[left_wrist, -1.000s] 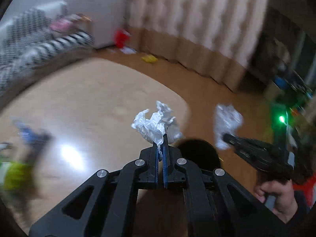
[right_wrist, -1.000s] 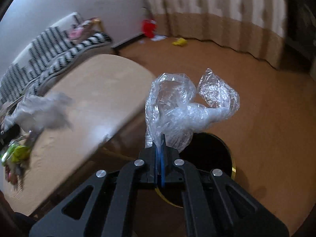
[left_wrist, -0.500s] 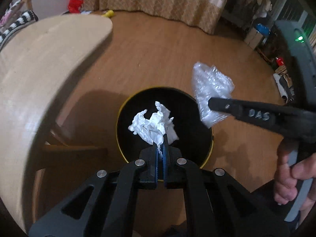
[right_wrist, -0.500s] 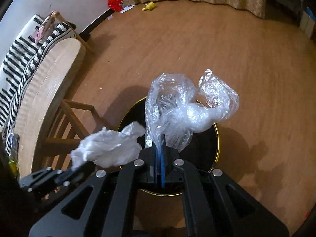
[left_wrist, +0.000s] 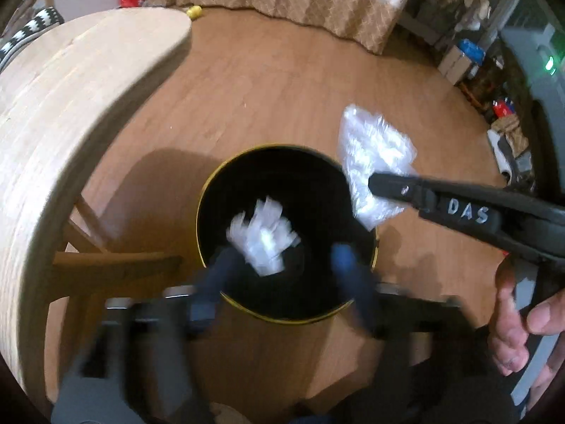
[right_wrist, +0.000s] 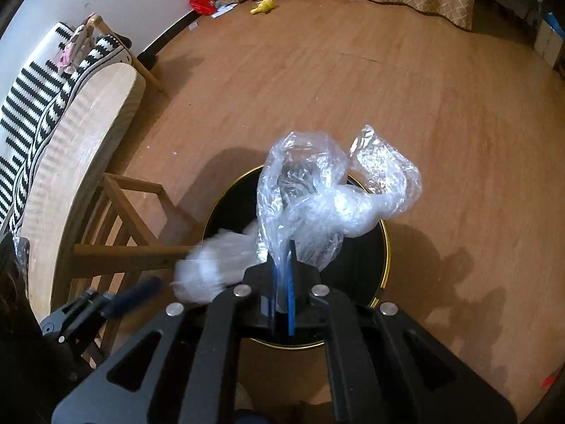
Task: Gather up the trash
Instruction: 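Carry both items over the black bin and open both tools to drop them, then grasp the red cigarette box with the left tool while the right tool grasps the green box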
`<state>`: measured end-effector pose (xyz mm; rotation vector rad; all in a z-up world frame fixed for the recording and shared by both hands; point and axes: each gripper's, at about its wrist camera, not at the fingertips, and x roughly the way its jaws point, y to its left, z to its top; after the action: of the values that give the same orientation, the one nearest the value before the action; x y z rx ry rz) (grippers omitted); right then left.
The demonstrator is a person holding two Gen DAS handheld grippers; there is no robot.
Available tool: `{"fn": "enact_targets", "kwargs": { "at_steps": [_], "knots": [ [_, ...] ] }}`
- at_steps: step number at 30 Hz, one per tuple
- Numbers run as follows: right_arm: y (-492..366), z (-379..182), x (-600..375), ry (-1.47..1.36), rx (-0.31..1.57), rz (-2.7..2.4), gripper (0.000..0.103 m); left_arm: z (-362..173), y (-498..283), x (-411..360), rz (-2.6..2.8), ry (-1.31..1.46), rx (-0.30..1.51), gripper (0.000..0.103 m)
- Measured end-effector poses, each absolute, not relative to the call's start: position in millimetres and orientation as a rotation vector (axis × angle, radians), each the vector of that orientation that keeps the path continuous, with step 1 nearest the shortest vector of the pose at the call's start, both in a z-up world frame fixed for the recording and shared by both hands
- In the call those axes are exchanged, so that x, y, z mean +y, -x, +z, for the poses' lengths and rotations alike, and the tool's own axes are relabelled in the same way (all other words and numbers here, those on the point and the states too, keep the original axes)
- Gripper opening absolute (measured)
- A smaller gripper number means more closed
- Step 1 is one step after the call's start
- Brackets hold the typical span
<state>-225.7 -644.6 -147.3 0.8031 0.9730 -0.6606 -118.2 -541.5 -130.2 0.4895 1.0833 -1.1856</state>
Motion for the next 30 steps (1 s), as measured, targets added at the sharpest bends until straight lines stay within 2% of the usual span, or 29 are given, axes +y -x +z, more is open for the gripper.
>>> {"fn": "enact_targets", "kwargs": {
  "at_steps": [3, 5, 6, 7, 8, 14, 20, 25, 30],
  "knots": [
    [224, -146, -645, -0.798, 0.972, -0.665, 0.004, -126, 118, -540, -1.189, -0.486, 1.076, 0.073],
    [224, -147, -645, -0.795, 0.975, -0.666, 0.011, -122, 117, -538, -1.179, -0.475, 1.084, 0.078],
    [223, -146, -645, -0.789, 0.973, -0.669, 0.033, -118, 118, -535, -1.179, -0.470, 1.085, 0.079],
    [224, -144, -644, -0.777, 0.965, -0.680, 0.067, -115, 119, -534, -1.179, -0.468, 1.083, 0.081],
    [224, -142, -643, -0.762, 0.951, -0.687, 0.075, -110, 119, -531, -1.179, -0.465, 1.074, 0.084],
    [219, -137, -636, -0.739, 0.942, -0.670, 0.075, -79, 117, -501, -1.160, -0.443, 1.019, 0.090],
    [209, -117, -616, -0.641, 0.902, -0.691, 0.075, -39, 95, -449, -1.068, -0.376, 0.983, 0.092],
    [179, -90, -579, -0.548, 0.843, -0.624, 0.075, 1, 63, -365, -0.955, -0.310, 0.907, 0.093],
    [118, -62, -508, -0.454, 0.815, -0.431, 0.075, 17, 21, -253, -0.743, -0.221, 0.872, 0.093]
  ]
}}
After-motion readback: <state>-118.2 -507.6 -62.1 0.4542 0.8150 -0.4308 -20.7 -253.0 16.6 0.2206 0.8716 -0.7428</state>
